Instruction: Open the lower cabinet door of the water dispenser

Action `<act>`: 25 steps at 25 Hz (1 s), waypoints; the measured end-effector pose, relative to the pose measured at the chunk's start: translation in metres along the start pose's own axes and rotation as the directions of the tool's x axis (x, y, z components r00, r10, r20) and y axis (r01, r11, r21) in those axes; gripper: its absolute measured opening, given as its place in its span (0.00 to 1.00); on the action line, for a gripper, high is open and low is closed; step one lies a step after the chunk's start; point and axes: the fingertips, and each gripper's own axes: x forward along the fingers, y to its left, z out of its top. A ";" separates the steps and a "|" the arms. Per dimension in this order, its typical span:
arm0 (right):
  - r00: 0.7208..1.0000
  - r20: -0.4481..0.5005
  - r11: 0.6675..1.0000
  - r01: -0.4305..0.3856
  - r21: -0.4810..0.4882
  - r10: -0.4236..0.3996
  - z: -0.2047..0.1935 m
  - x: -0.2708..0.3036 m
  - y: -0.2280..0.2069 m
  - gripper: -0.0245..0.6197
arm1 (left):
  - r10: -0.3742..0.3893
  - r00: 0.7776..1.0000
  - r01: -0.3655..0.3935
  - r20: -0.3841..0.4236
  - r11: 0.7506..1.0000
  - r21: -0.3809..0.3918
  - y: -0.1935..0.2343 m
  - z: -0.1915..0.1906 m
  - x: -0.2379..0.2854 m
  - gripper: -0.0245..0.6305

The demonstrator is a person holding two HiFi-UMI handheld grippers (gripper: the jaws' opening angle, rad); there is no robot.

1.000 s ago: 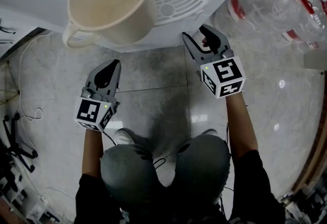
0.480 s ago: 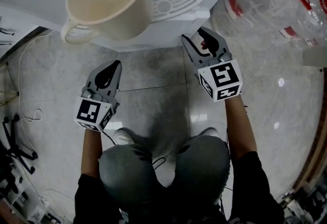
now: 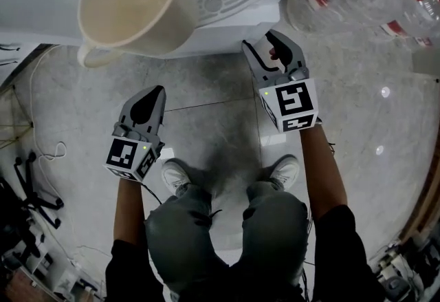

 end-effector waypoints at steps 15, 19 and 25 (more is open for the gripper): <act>0.989 -0.131 0.995 0.076 0.058 -0.068 -0.009 -0.025 0.021 0.34 | -0.070 0.993 0.058 -0.091 0.990 -0.128 -0.036 0.012 -0.028 0.05; 0.980 -0.188 0.997 0.068 0.032 -0.061 -0.016 -0.037 0.029 0.31 | -0.095 0.988 0.075 -0.121 0.985 -0.157 -0.053 0.009 -0.042 0.05; 0.964 -0.258 0.996 0.076 0.035 -0.065 -0.022 -0.050 0.046 0.31 | -0.101 0.982 0.074 -0.162 0.983 -0.166 -0.061 0.008 -0.065 0.05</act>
